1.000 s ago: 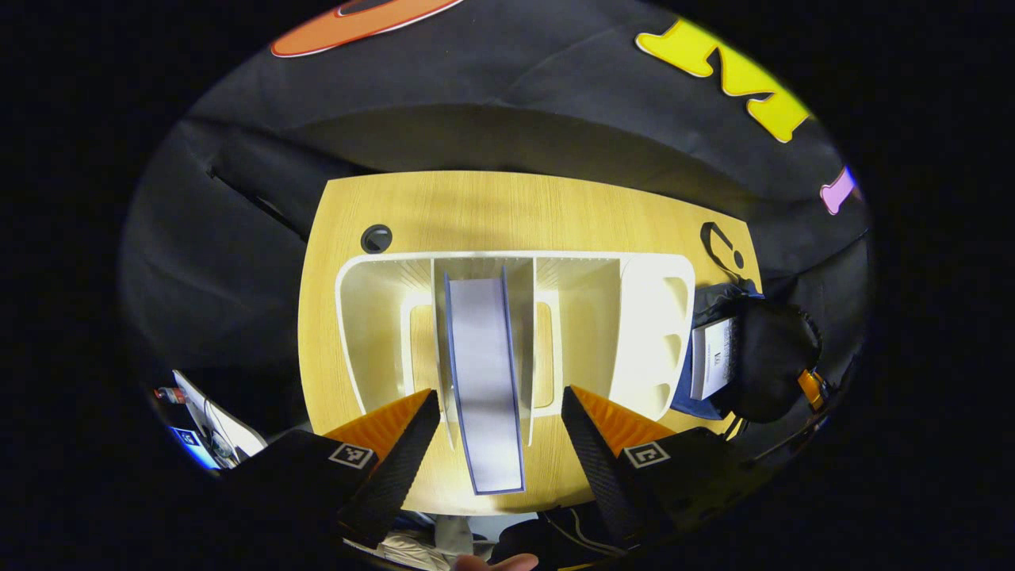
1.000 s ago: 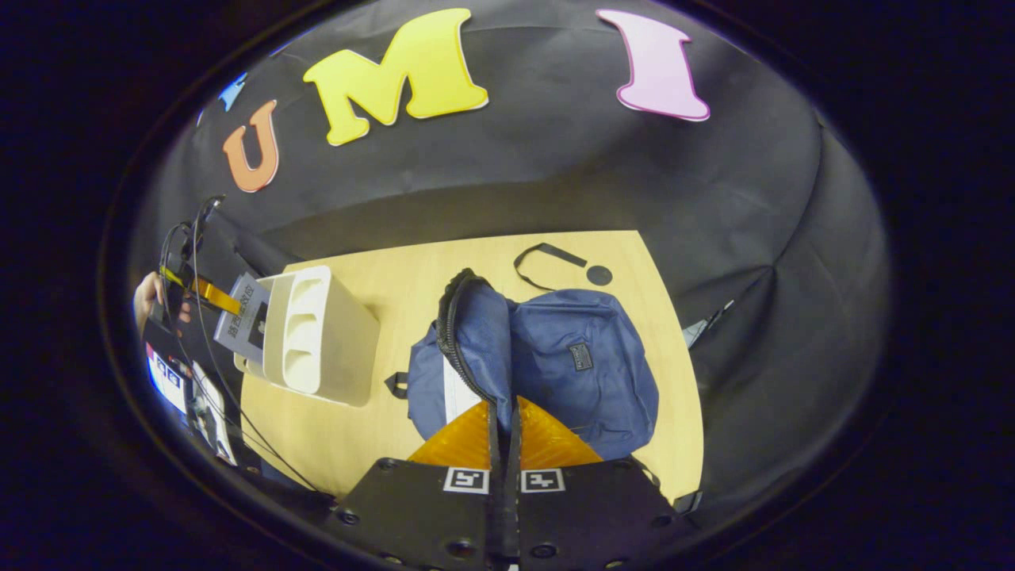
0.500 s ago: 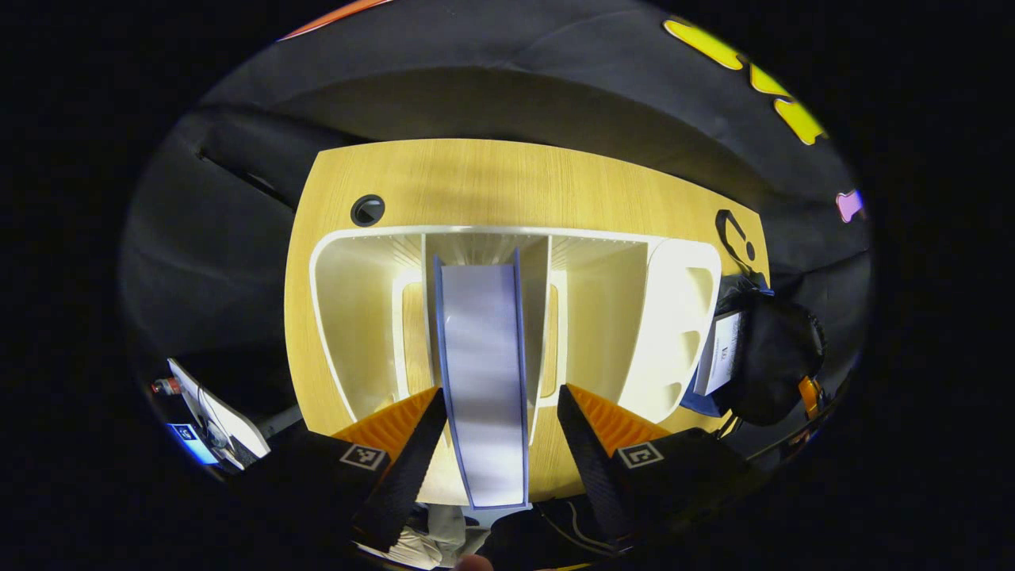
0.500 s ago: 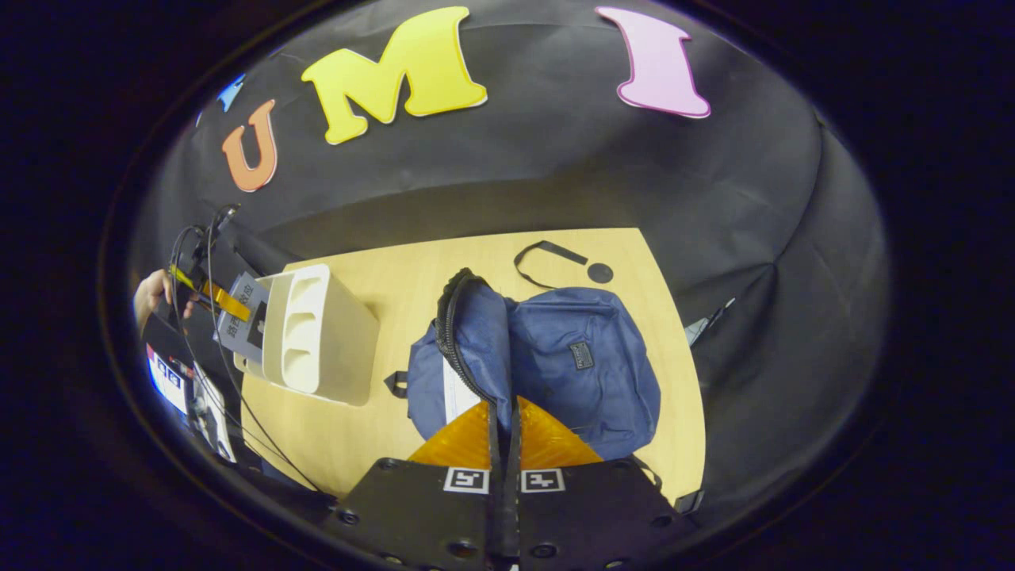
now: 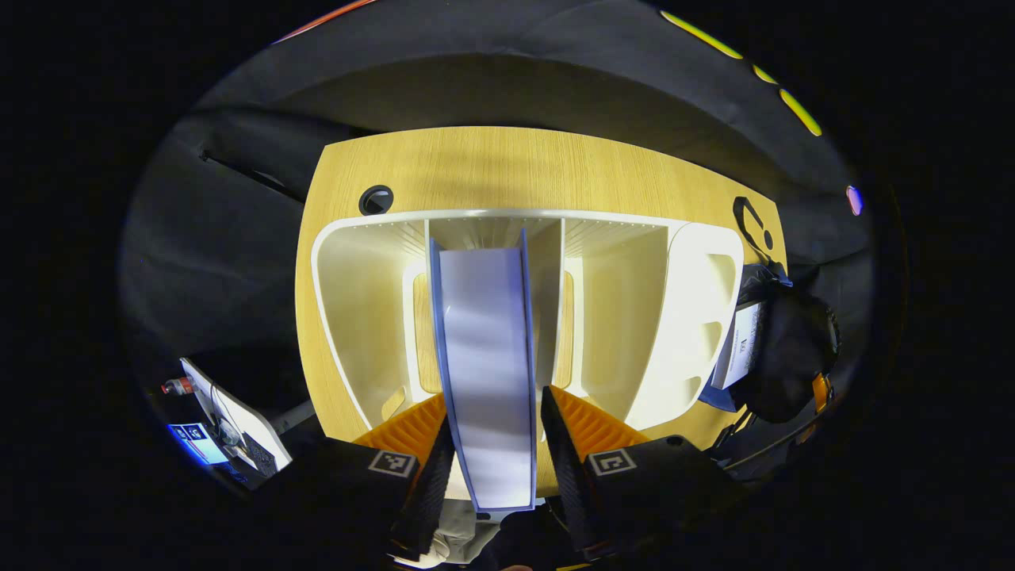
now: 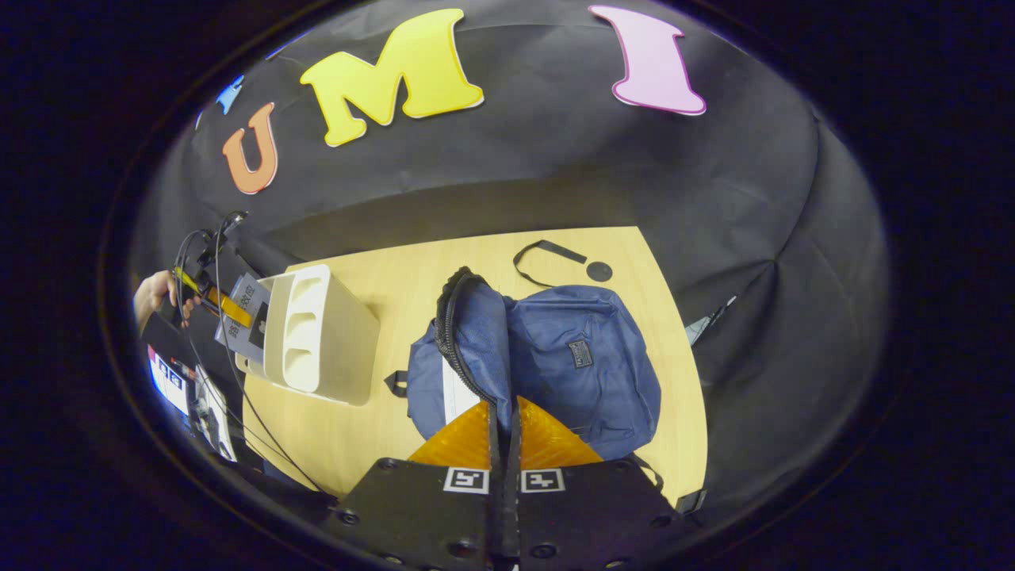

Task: Open the schoolbag, grab two books from the bookshelf and put them into the schoolbag.

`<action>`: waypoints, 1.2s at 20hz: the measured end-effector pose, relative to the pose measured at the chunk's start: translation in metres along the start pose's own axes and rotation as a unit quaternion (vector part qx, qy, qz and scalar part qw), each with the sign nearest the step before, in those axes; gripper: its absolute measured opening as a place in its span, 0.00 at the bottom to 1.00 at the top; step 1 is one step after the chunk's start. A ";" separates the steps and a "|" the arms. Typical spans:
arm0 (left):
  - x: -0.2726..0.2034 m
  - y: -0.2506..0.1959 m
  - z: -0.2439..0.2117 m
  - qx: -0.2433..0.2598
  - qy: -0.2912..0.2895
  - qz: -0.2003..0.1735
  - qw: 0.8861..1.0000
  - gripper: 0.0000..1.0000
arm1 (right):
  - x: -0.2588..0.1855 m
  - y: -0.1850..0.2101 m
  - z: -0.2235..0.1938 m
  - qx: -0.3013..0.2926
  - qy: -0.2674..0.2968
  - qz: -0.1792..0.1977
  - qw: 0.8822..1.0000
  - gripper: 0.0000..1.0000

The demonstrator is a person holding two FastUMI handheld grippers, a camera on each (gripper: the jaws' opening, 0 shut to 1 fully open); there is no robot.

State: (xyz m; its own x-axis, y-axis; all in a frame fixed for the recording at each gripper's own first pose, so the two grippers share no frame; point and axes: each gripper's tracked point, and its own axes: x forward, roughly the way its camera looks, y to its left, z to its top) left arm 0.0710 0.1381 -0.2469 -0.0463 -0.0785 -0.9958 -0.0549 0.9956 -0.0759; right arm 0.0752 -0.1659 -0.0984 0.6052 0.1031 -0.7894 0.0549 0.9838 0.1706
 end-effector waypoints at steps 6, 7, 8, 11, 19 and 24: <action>-0.005 0.003 -0.007 -0.017 0.005 0.017 1.000 0.46 | -0.001 0.004 -0.001 -0.008 -0.002 0.011 1.000 0.00; -0.015 0.005 -0.011 -0.014 -0.003 0.019 1.000 0.44 | 0.000 0.005 -0.001 -0.008 -0.003 0.015 1.000 0.00; -0.030 0.008 -0.016 -0.009 -0.015 0.023 1.000 0.43 | 0.002 0.006 -0.001 -0.008 -0.004 0.018 1.000 0.00; -0.069 0.012 -0.036 0.010 -0.050 0.025 0.998 0.42 | 0.005 0.012 -0.003 -0.008 -0.005 0.030 1.000 0.00; -0.189 -0.009 -0.110 -0.026 -0.154 -0.076 0.985 0.43 | 0.006 0.022 -0.008 -0.019 -0.003 0.045 0.999 0.00; -0.238 -0.038 -0.126 0.000 -0.233 -0.119 0.965 0.40 | 0.004 0.020 -0.007 -0.019 -0.007 0.042 0.999 0.00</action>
State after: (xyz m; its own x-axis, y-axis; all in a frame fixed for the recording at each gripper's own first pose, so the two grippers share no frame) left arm -0.0412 0.1124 -0.0010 0.4219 -0.2736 -0.8644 -0.0080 0.9522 -0.3053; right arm 0.0735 -0.1447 -0.1026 0.6177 0.1828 -0.7648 -0.0253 0.9767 0.2130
